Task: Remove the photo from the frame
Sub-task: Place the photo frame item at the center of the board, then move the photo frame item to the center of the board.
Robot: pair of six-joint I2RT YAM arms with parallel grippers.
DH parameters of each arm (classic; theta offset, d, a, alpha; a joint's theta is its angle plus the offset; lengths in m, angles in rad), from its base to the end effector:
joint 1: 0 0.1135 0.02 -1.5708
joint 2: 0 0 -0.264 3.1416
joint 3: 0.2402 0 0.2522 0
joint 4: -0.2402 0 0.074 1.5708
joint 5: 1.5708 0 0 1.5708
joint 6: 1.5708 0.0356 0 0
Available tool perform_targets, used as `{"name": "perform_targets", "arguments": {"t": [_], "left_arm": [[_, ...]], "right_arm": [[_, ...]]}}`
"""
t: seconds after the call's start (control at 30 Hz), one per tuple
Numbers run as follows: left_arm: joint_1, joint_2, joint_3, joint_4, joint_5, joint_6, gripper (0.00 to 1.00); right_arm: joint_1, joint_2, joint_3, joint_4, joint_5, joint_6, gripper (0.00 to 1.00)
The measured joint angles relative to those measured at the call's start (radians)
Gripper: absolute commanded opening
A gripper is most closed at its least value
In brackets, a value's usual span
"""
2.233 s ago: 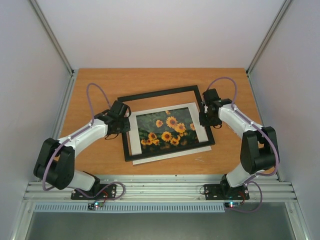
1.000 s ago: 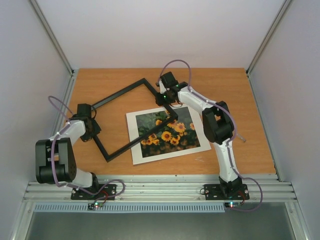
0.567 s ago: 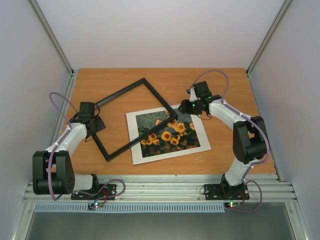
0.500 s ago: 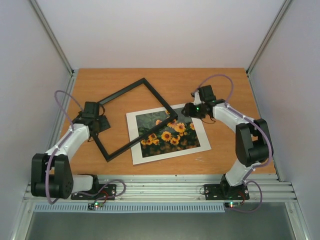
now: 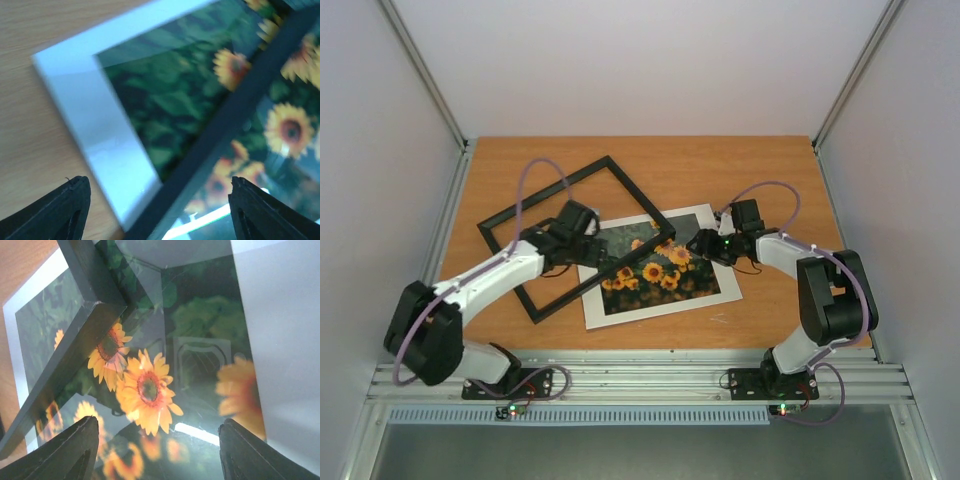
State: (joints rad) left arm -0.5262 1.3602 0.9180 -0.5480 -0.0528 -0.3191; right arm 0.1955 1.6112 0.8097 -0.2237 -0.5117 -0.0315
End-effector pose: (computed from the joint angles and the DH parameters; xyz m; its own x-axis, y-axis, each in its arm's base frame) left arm 0.2361 -0.1350 0.2295 -0.8360 0.1233 -0.5347 0.2257 0.9655 -0.1302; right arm 0.2896 0.0751 0.1533 -0.8249 -0.1913 -0.5319 -0.4448 0.8003 0.4020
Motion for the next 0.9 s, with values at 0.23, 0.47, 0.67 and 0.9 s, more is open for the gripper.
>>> {"name": "perform_targets", "arguments": {"t": [0.23, 0.47, 0.67, 0.9], "left_arm": [[-0.15, 0.231, 0.092, 0.018, -0.01, 0.098, 0.77], [-0.15, 0.377, 0.153, 0.015, -0.014, 0.129, 0.68], [-0.161, 0.432, 0.179, 0.014, -0.011, 0.142, 0.58], [-0.156, 0.443, 0.196, -0.002, -0.041, 0.107, 0.38]], "right_arm": [[-0.027, -0.007, -0.025, 0.044, -0.029, 0.016, 0.67], [-0.031, -0.002, -0.029, 0.066, -0.05, 0.018, 0.68], [-0.04, 0.002, -0.029, 0.069, -0.059, 0.02, 0.68], [-0.043, 0.026, -0.029, 0.078, -0.076, 0.02, 0.67]]}}
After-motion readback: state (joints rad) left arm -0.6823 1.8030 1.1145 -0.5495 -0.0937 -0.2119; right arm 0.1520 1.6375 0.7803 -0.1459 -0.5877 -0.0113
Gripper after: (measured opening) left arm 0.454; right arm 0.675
